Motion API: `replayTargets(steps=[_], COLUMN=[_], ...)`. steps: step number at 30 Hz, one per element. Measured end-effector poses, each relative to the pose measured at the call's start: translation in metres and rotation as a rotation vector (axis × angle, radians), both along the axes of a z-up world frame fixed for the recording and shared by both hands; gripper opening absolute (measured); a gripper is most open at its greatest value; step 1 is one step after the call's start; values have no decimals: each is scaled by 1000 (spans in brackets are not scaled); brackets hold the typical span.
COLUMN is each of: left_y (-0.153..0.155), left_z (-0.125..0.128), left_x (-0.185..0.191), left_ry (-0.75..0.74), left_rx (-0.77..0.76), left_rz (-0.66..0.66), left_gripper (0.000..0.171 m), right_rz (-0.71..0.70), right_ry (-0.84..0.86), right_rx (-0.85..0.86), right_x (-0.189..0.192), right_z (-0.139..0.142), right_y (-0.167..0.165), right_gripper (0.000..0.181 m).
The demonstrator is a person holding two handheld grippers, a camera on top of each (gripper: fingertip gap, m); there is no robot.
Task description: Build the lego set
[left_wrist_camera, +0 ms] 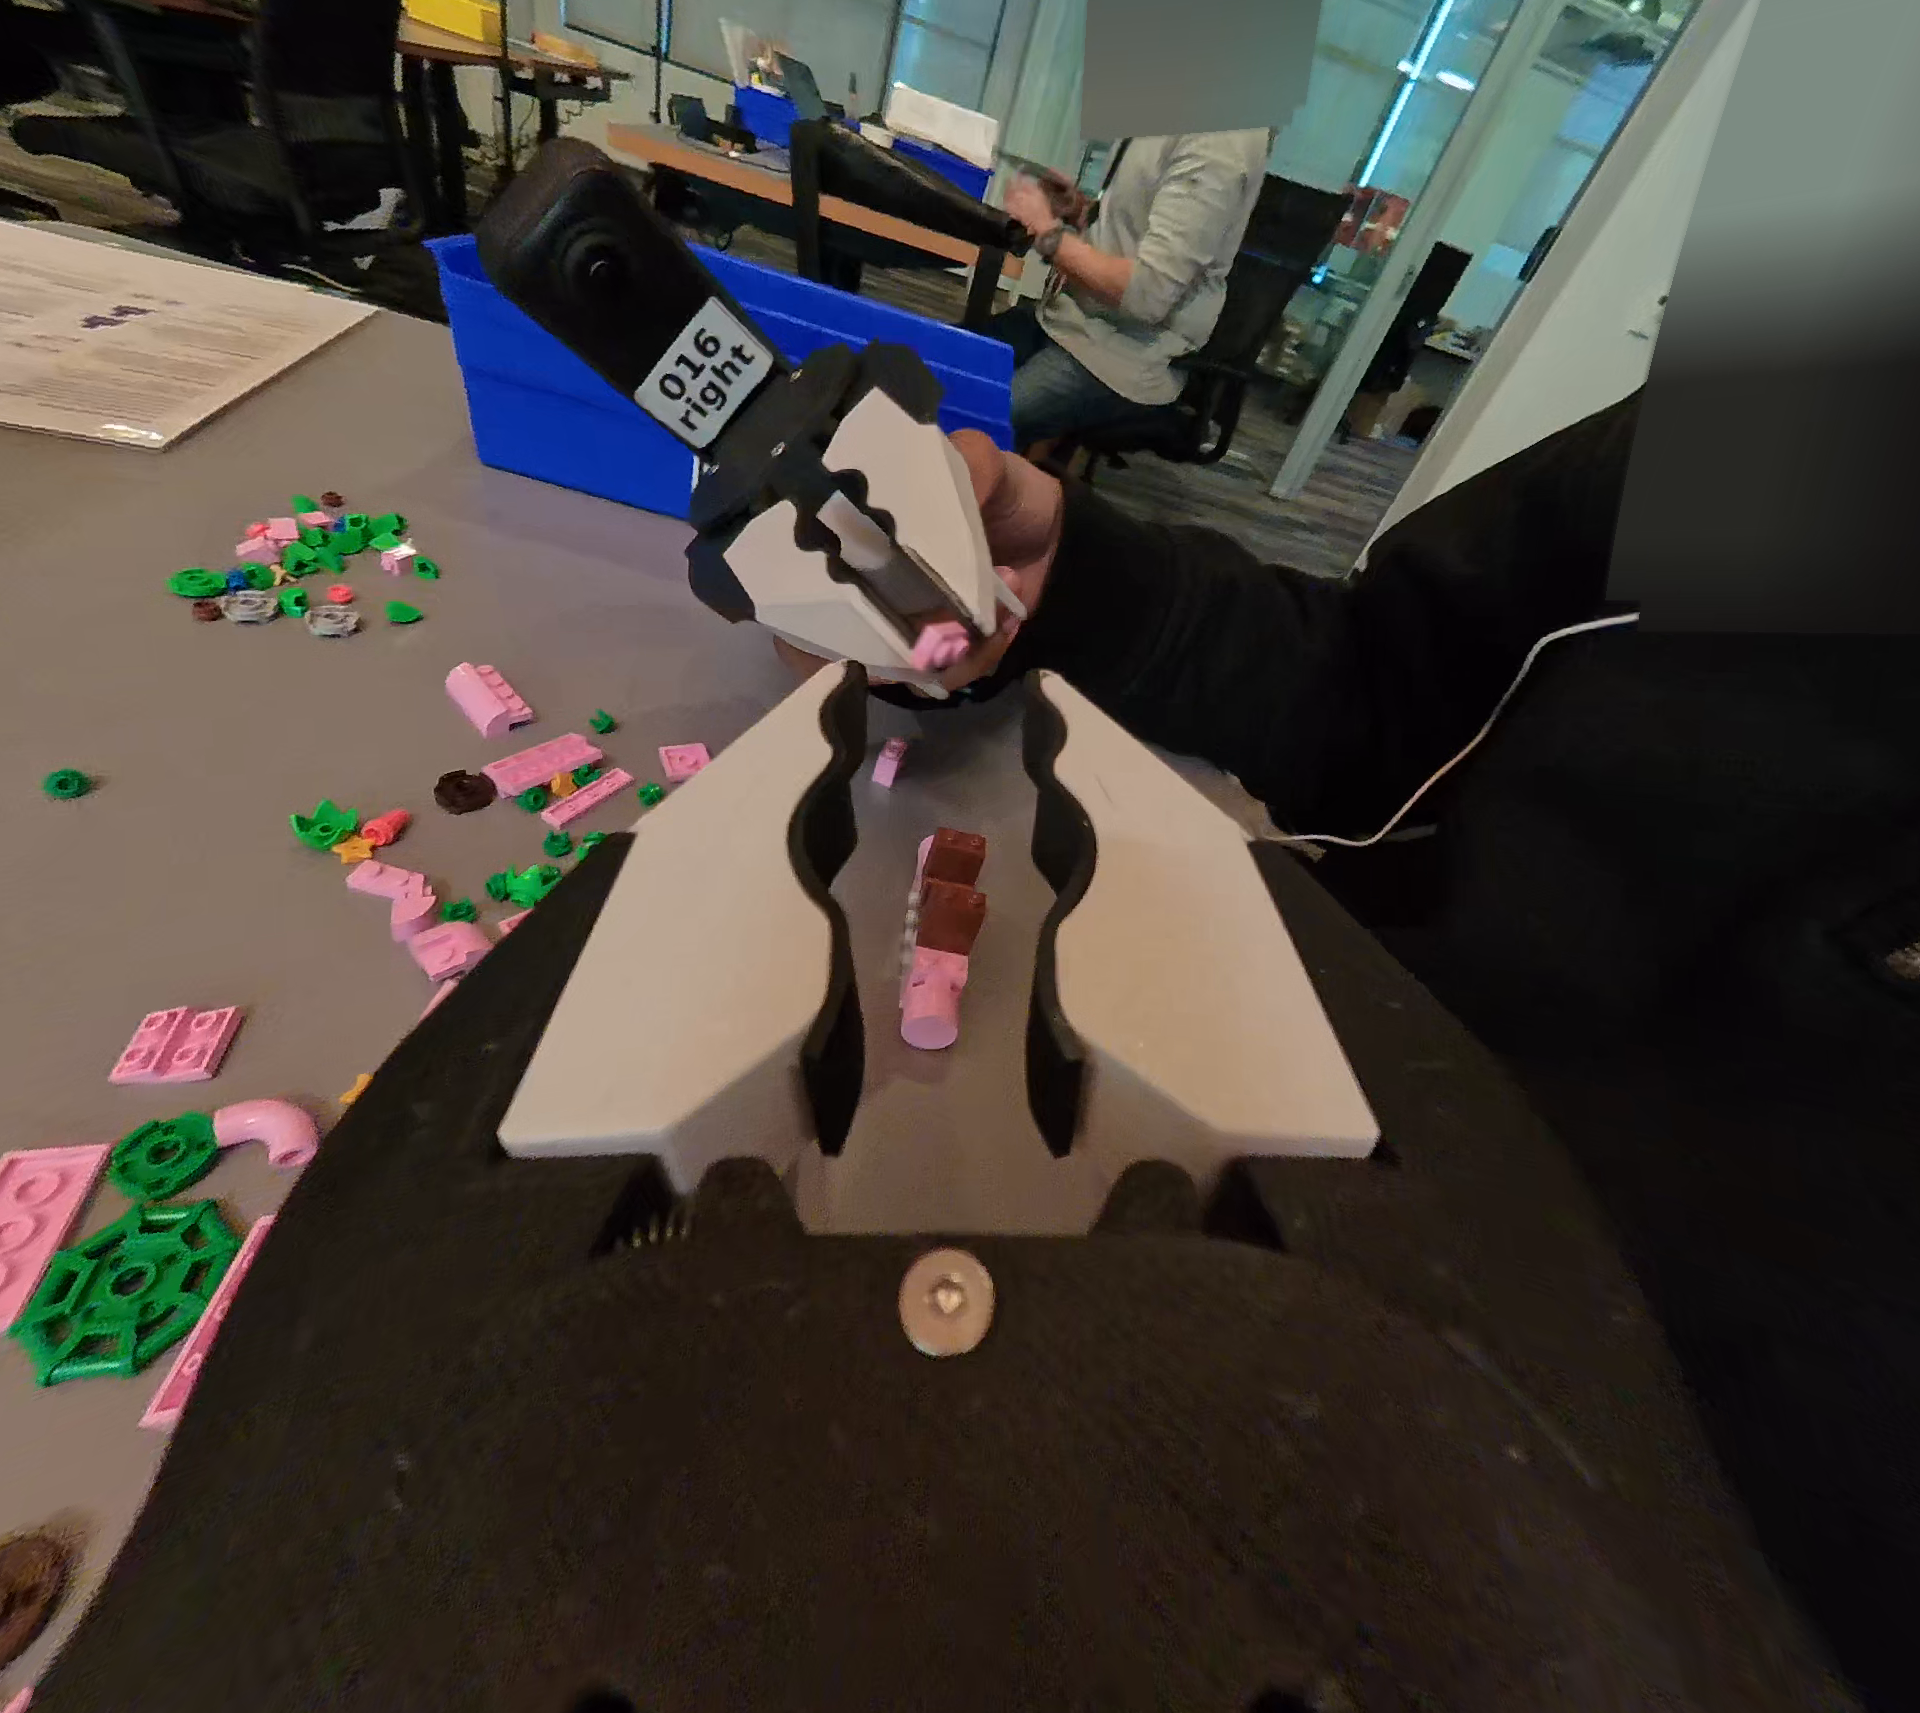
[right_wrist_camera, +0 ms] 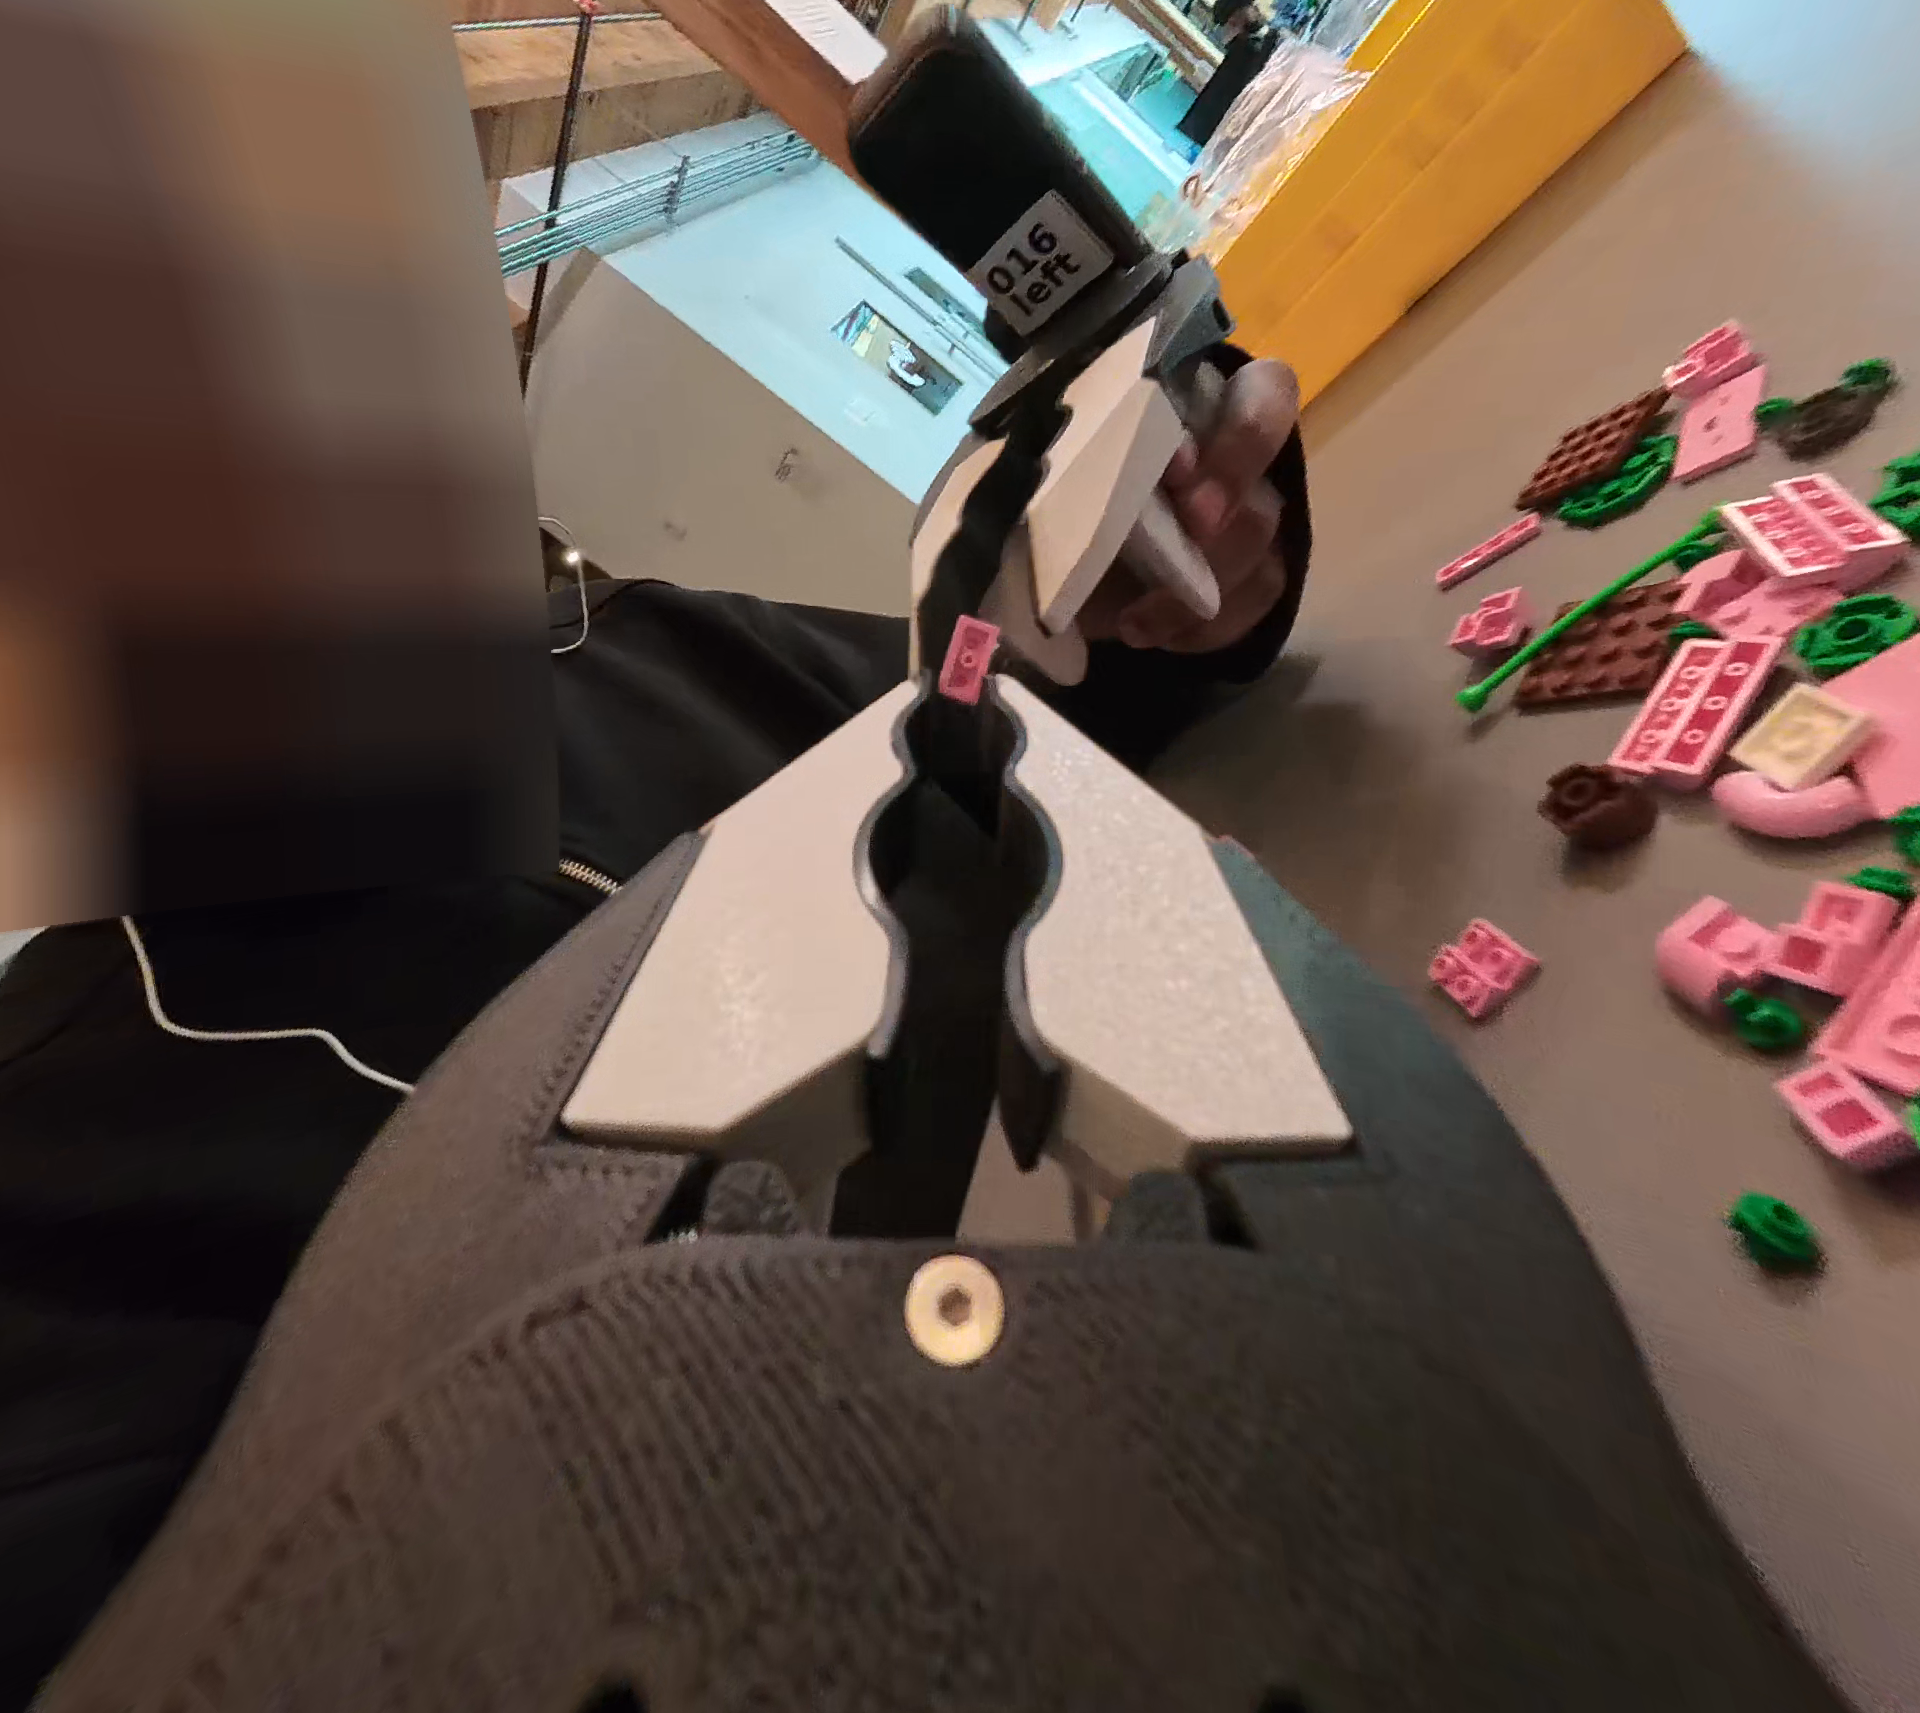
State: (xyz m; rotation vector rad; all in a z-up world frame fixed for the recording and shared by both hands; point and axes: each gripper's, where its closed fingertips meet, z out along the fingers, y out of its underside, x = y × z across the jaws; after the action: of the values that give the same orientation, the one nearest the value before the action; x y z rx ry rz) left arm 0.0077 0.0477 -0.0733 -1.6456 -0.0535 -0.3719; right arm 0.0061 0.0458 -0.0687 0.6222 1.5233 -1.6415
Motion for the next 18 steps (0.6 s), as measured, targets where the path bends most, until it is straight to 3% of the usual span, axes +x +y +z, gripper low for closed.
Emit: replayTargets(steps=[8,10,12,15,18], left_y=[-1,-2,-5,-10,-16], left_z=[-3,-2,0,-3,-5], left_x=[3,-2,-11,-30,-48], left_ry=[-11,-15,-64,-207,-416], left_rx=[-11,-12,0,5,48], left_rz=[-23,2,33,97,133], left_gripper=[4,4,3,2,2], right_rz=[44,8,-86,-344,-640], right_ry=[-25,9,95,447,999], right_rx=[-9,5,43,178,461], right_x=[5,0,-13,-39,-55], right_z=[-4,-6,-8,-3,5], right_y=[-5,-6,-5,6,16], right_gripper=[6,7,22,22,43])
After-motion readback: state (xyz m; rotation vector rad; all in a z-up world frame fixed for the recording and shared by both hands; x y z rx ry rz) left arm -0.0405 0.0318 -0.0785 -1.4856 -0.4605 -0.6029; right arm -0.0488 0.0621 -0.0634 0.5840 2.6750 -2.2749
